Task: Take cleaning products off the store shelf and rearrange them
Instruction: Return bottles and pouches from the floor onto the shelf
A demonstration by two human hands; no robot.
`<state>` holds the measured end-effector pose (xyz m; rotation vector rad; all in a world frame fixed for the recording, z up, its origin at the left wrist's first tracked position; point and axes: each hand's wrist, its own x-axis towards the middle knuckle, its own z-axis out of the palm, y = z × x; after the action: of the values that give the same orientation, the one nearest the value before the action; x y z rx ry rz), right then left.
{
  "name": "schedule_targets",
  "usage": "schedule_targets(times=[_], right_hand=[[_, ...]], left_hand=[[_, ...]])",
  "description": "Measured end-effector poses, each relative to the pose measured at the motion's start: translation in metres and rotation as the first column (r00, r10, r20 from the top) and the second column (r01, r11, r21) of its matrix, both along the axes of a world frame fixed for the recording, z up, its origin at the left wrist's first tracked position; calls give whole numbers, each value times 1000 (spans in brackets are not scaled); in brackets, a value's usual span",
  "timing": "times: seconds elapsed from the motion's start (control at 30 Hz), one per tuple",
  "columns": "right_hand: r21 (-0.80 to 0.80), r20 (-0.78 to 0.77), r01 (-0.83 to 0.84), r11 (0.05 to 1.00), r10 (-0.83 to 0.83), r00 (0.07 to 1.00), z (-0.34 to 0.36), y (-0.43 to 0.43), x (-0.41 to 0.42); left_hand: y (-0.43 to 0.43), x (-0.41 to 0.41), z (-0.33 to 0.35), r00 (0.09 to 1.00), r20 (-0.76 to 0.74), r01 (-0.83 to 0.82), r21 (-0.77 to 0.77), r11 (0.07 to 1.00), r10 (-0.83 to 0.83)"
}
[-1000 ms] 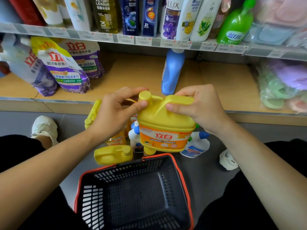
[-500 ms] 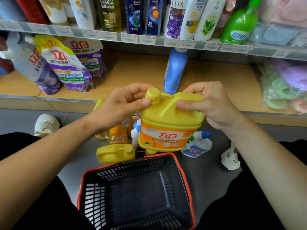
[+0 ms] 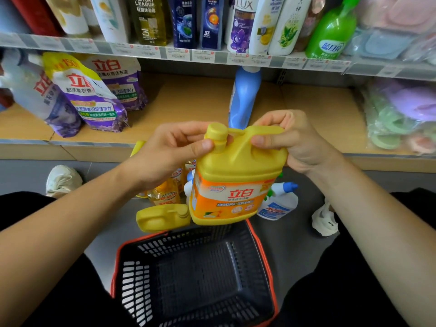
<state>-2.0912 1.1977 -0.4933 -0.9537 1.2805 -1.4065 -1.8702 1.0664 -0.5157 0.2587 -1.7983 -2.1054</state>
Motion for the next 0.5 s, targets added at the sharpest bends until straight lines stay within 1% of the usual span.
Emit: schedule_targets(times=[0.07, 0.13, 0.2, 0.3, 0.37, 0.4, 0.43, 0.5], right_hand=[[-7, -47, 81, 997, -81, 996, -2, -1, 4], [-27, -149, 142, 990, -144, 978, -4, -1, 10], [-45, -246, 209, 977, -214, 946, -6, -1, 16], [-75, -410, 294, 953, -298, 862, -11, -3, 25], [-89, -500, 308, 947, -310, 809, -14, -4, 30], [-92, -527, 308, 947, -308, 792, -15, -4, 31], [-88, -540, 308, 947, -305, 784, -14, -3, 32], [-65, -533, 313, 948, -298, 792, -13, -3, 29]], left_hand=[[2, -1, 0, 992, 9, -127, -78, 989, 128], [6, -2, -4, 966, 17, -251, -195, 948, 260], [10, -5, -9, 929, 18, -348, -305, 887, 370], [13, -10, -20, 858, 20, -441, -487, 754, 514], [10, -13, -22, 847, 17, -426, -574, 699, 531], [6, -13, -21, 862, 26, -393, -596, 700, 507], [2, -14, -19, 886, 46, -344, -602, 721, 462], [-7, -14, -13, 937, 96, -226, -566, 792, 337]])
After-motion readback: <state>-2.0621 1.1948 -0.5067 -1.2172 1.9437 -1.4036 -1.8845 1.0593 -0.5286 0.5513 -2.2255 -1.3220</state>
